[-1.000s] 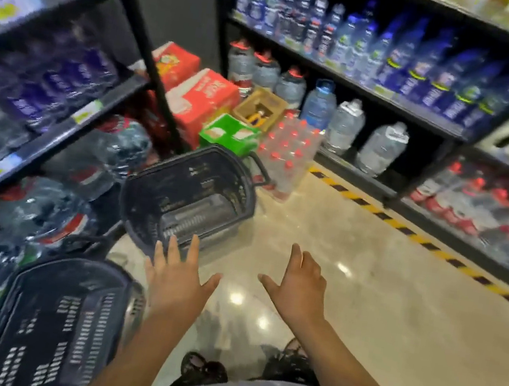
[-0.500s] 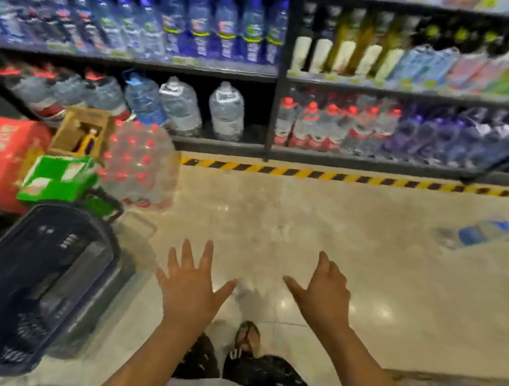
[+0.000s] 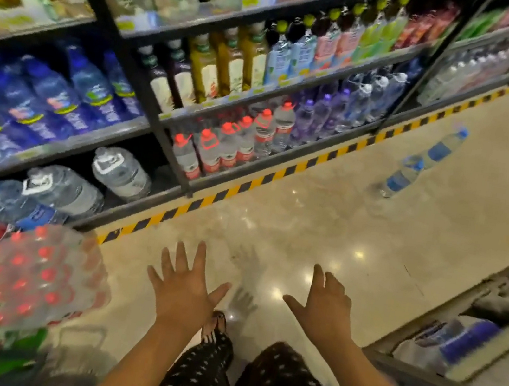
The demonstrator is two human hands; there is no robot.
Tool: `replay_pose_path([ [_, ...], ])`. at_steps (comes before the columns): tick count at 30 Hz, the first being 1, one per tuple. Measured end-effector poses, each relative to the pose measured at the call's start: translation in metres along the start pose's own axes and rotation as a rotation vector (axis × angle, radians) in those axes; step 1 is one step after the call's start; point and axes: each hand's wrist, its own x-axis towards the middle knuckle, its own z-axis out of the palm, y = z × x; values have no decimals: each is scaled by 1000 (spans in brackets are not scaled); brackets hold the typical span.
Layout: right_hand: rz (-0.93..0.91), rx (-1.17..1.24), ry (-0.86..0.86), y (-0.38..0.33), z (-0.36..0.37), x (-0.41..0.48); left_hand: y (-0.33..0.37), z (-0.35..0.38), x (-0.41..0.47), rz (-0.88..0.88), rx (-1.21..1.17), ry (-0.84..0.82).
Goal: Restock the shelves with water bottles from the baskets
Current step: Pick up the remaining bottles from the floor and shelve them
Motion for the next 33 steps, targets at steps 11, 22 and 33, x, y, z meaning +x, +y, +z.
replay_pose_path([
  [11, 363, 277, 13, 101, -45, 104, 169, -37, 138, 314, 231, -89],
  [22, 451, 282, -2, 238, -142, 245, 391, -73, 234, 441, 223, -118],
  [33, 619, 389, -20, 320, -216, 399, 546, -99, 387, 625, 334, -152],
])
